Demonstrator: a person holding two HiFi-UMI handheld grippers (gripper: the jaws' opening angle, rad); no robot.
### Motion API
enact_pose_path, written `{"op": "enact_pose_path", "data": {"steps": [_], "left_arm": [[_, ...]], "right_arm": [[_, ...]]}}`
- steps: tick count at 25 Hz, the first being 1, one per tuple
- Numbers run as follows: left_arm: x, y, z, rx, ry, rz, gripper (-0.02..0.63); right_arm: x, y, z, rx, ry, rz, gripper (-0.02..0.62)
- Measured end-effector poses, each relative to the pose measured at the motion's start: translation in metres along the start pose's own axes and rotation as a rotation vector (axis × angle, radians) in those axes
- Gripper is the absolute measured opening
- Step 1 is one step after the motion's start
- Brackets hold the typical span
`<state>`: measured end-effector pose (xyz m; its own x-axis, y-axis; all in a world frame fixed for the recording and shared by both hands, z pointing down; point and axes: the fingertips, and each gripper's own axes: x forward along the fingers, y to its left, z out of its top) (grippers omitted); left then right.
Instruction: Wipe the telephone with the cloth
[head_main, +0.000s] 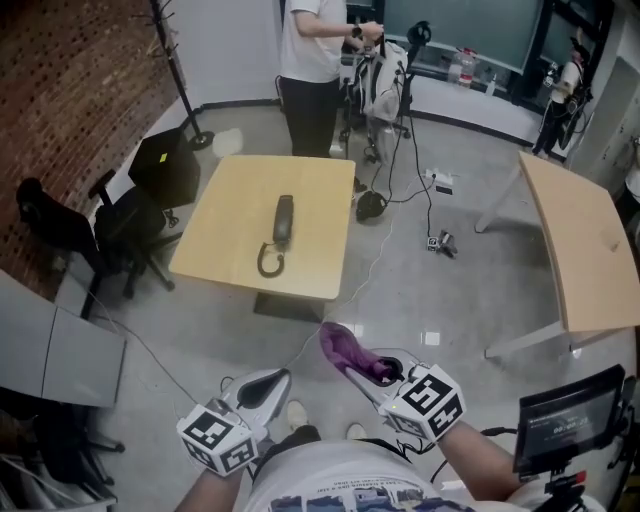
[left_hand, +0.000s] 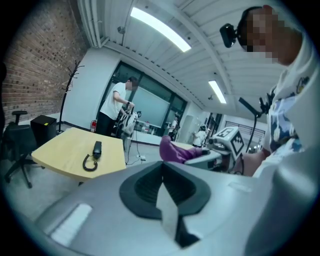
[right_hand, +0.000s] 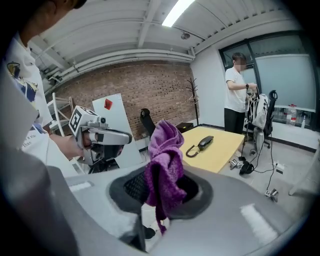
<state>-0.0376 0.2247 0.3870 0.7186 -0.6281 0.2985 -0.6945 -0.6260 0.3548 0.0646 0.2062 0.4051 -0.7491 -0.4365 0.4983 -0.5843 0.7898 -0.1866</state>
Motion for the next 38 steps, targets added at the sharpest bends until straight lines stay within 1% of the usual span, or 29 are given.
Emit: {"op": "enact_pose_path", "data": {"steps": [4, 9, 14, 17, 21, 24, 29, 34, 38], "left_arm": [[0.003, -0.027, -0.011, 0.002, 0.007, -0.001, 0.005], [-0.004, -0.041, -0.029, -0.019, -0.005, 0.048, 0.005], [-0.008, -0.060, -0.049, -0.037, 0.023, 0.063, 0.005], [-0.005, -0.067, -0.049, -0.029, 0.031, 0.061, 0.005], [0.001, -0.070, -0.054, -0.036, 0.040, 0.057, 0.005], [0.006, -0.078, -0.059, -0.040, 0.046, 0.051, 0.005], [0.005, -0.092, -0.053, -0.024, 0.037, 0.046, 0.005], [0.012, -0.112, -0.055, -0.013, 0.051, 0.025, 0.005], [0.012, -0.115, -0.060, -0.013, 0.057, 0.038, 0.005]], "right_arm": [[-0.017, 0.004, -0.013, -0.008, -0.010, 0.017, 0.084], [-0.023, 0.017, -0.028, -0.045, -0.012, 0.062, 0.084], [-0.038, 0.030, -0.038, -0.054, -0.013, 0.090, 0.084], [-0.043, 0.031, -0.040, -0.060, -0.012, 0.096, 0.084], [-0.043, 0.031, -0.043, -0.061, -0.014, 0.099, 0.084], [-0.051, 0.031, -0.050, -0.062, -0.010, 0.096, 0.084], [-0.068, 0.036, -0.050, -0.077, -0.013, 0.087, 0.084], [-0.089, 0.033, -0.054, -0.063, -0.010, 0.080, 0.084], [-0.090, 0.032, -0.060, -0.063, -0.014, 0.091, 0.084]]}}
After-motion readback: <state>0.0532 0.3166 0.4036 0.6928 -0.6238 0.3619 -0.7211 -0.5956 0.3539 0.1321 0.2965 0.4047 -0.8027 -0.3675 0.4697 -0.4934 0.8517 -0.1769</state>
